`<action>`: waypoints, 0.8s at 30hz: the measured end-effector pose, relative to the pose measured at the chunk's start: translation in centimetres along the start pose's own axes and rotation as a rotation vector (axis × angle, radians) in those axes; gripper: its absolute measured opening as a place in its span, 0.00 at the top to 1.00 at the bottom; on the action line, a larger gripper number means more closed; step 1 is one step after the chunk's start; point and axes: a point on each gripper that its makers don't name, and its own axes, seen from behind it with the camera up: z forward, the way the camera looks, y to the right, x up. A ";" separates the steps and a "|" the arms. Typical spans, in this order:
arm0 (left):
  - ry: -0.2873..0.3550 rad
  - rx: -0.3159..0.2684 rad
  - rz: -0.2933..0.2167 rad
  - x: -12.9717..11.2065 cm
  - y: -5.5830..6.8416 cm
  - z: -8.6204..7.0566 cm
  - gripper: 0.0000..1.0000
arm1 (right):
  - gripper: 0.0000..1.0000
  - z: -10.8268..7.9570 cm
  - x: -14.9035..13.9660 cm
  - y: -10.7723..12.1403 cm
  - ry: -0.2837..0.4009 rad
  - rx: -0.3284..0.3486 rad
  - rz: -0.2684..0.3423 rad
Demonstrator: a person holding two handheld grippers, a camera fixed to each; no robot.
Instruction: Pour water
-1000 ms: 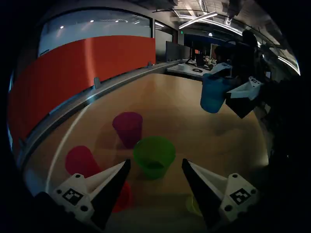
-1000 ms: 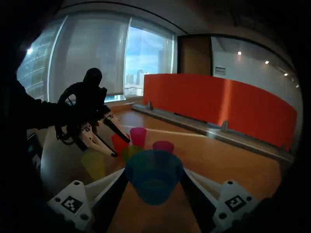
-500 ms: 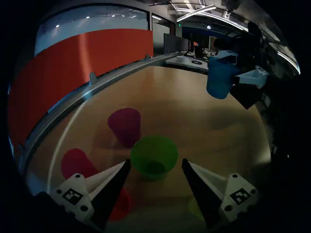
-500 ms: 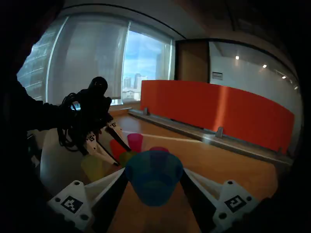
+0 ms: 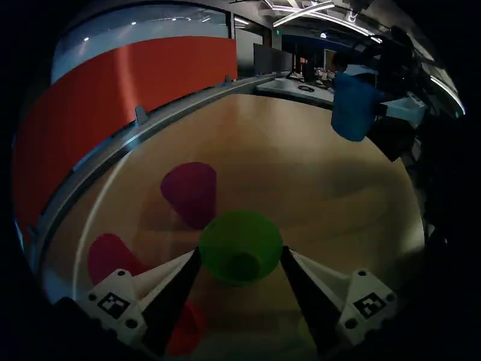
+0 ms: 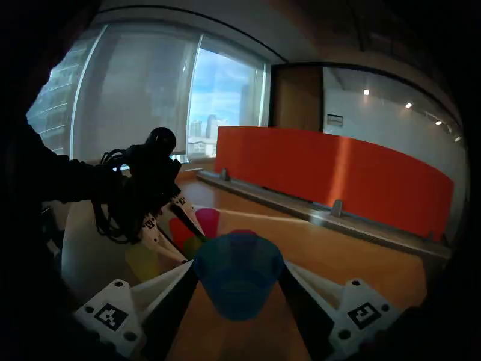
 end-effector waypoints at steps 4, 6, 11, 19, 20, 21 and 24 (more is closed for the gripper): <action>0.003 0.013 0.003 0.0 -0.1 0.2 0.14 | 0.09 0.0 0.0 -0.1 0.002 0.002 0.002; 0.007 0.014 0.005 0.1 -0.1 0.2 0.14 | 0.09 0.1 0.0 -0.2 0.002 0.002 0.002; 0.029 0.020 -0.002 0.3 -0.2 -0.3 0.15 | 0.09 0.1 0.1 -0.2 0.004 0.001 0.005; 0.093 0.026 -0.045 1.4 -0.2 -2.3 0.15 | 0.09 -0.1 0.9 0.0 0.012 -0.008 0.007; 0.104 0.030 -0.048 1.6 -0.2 -2.7 0.15 | 0.09 -0.1 1.1 0.0 0.015 -0.008 0.007; 0.114 0.033 -0.051 1.8 -0.1 -3.1 0.15 | 0.09 -0.2 1.3 0.0 0.017 -0.008 0.007; 0.145 0.042 -0.055 2.5 0.0 -4.2 0.15 | 0.09 -0.2 1.9 -0.1 0.024 -0.009 0.004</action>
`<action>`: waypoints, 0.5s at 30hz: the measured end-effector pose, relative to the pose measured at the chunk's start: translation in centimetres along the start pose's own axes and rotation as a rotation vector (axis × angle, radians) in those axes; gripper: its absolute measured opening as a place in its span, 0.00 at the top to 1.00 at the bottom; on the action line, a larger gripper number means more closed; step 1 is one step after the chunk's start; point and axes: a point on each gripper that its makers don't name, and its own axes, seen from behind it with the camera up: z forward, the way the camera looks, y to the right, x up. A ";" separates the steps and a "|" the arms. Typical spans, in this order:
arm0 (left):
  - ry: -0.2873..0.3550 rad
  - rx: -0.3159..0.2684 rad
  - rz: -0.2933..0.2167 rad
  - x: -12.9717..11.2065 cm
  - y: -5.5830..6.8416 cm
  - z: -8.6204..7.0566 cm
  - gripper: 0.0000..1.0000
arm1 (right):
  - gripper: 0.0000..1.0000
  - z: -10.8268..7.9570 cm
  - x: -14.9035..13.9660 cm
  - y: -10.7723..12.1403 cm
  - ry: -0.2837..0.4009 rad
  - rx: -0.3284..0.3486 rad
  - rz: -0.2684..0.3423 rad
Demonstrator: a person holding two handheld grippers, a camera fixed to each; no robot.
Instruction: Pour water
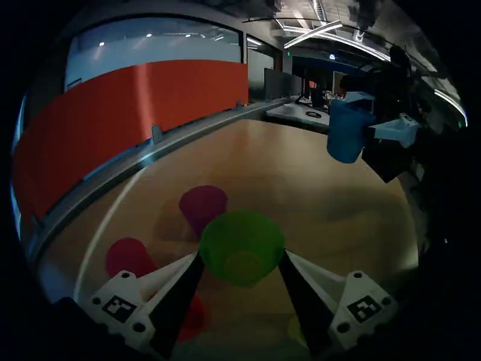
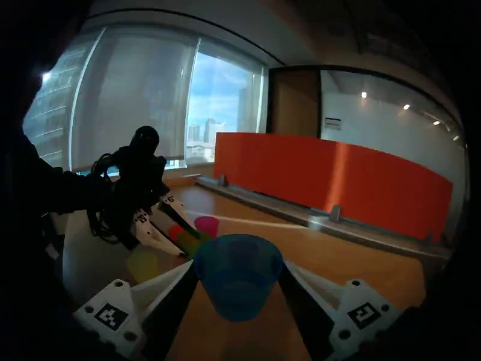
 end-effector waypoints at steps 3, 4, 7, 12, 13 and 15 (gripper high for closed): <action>0.034 0.011 0.000 0.9 0.1 -1.0 0.15 | 0.09 0.0 0.6 -0.2 0.004 0.002 -0.006; 0.046 0.016 0.000 1.3 0.1 -1.4 0.15 | 0.09 0.1 0.8 -0.3 0.006 0.003 -0.009; 0.082 0.029 -0.001 2.3 0.1 -2.5 0.15 | 0.09 0.1 1.3 -0.6 0.012 0.005 -0.015; 0.135 0.044 -0.012 3.7 0.2 -4.3 0.15 | 0.09 0.1 2.1 -1.1 0.021 0.009 -0.021; 0.145 0.047 -0.014 3.9 0.1 -4.6 0.15 | 0.09 0.1 2.2 -1.2 0.023 0.009 -0.021; 0.164 0.052 -0.018 4.3 0.1 -5.4 0.15 | 0.09 0.1 2.4 -1.4 0.027 0.011 -0.023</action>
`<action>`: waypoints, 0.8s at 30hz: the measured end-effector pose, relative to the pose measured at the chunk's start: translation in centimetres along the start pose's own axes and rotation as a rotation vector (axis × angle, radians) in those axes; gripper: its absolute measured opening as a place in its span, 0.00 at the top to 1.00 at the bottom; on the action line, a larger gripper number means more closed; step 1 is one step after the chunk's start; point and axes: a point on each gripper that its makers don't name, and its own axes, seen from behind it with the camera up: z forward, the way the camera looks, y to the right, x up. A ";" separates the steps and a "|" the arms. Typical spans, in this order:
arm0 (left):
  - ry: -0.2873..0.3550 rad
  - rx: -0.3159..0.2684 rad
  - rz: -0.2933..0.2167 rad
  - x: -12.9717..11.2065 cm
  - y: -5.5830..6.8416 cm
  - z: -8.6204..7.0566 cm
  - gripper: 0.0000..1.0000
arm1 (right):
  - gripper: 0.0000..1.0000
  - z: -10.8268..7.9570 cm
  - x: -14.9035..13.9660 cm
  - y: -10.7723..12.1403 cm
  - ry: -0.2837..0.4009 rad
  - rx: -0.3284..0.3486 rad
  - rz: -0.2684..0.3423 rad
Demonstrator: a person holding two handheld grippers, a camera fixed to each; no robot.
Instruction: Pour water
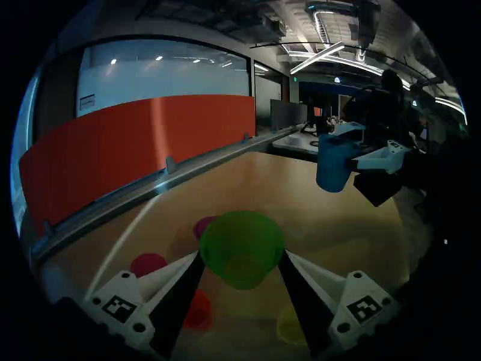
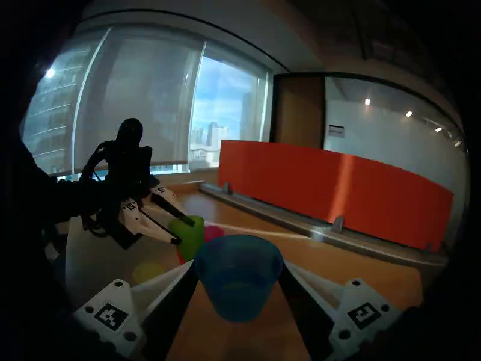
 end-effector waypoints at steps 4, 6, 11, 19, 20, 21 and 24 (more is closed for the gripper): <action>0.031 0.008 -0.008 0.7 0.0 -1.3 0.15 | 0.09 -0.1 0.5 -0.4 0.006 0.002 -0.001; 0.044 0.010 -0.013 1.0 0.1 -1.9 0.15 | 0.09 -0.1 0.7 -0.6 0.008 0.004 -0.002; 0.076 0.018 -0.019 1.6 0.1 -3.2 0.15 | 0.09 -0.1 1.2 -1.0 0.013 0.006 -0.004; 0.135 0.026 -0.036 2.8 0.1 -4.8 0.14 | 0.09 0.0 2.0 -1.9 0.019 0.014 -0.015; 0.143 0.027 -0.041 3.0 0.0 -5.0 0.14 | 0.09 0.0 2.1 -2.0 0.020 0.015 -0.016; 0.149 0.027 -0.044 3.1 0.0 -5.2 0.14 | 0.09 0.1 2.2 -2.0 0.022 0.016 -0.017; 0.166 0.024 -0.053 3.5 0.0 -5.6 0.14 | 0.09 0.2 2.4 -2.2 0.026 0.018 -0.017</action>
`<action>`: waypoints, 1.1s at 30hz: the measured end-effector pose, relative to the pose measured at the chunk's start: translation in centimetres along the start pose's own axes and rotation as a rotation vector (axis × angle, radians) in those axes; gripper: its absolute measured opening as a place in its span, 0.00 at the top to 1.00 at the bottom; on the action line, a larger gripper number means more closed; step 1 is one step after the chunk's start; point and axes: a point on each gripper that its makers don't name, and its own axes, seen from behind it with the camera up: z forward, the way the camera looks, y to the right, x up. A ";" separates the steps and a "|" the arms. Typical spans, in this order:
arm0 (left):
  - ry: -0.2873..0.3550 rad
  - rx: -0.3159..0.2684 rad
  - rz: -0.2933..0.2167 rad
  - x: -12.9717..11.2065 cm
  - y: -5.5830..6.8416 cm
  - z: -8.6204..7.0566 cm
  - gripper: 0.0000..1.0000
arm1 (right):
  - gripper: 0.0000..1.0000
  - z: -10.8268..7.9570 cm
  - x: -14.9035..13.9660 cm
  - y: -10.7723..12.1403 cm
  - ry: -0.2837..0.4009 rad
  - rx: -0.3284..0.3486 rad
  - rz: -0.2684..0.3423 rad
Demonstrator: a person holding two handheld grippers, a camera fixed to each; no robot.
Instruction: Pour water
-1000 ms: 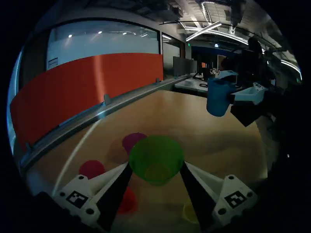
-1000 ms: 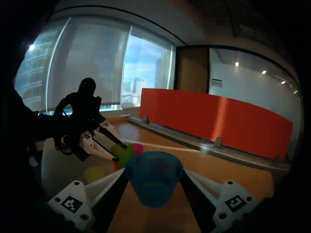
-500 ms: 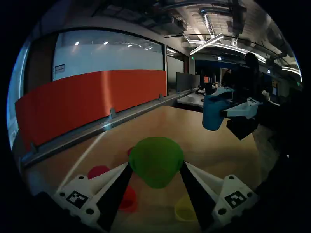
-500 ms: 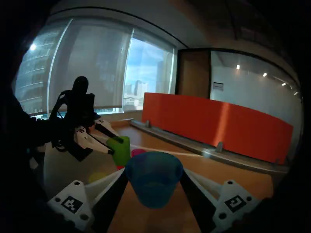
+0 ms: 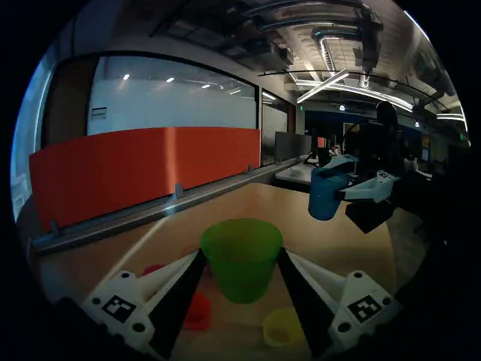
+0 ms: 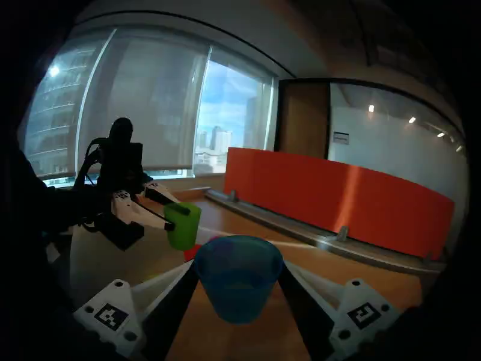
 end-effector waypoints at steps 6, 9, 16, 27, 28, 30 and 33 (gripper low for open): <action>0.021 0.003 -0.008 0.3 0.0 -0.7 0.14 | 0.09 0.2 0.3 -0.3 0.006 0.005 0.003; 0.019 0.003 -0.006 0.2 0.0 -0.8 0.14 | 0.09 0.4 0.5 -0.4 0.007 0.008 0.002; 0.026 0.003 0.007 0.3 0.2 -1.2 0.14 | 0.09 0.6 0.7 -0.6 0.008 0.014 -0.002; 0.036 0.004 0.027 -0.1 1.1 -1.9 0.14 | 0.09 1.0 2.2 -1.0 0.025 0.037 -0.017; 0.035 0.003 0.027 -0.1 1.1 -1.9 0.14 | 0.09 1.1 2.4 -1.0 0.026 0.040 -0.021; 0.036 0.002 0.028 -0.3 1.3 -2.0 0.14 | 0.09 1.2 2.8 -1.1 0.028 0.045 -0.031; 0.039 0.004 0.032 -0.5 1.5 -2.2 0.14 | 0.09 1.4 3.4 -1.1 0.029 0.054 -0.048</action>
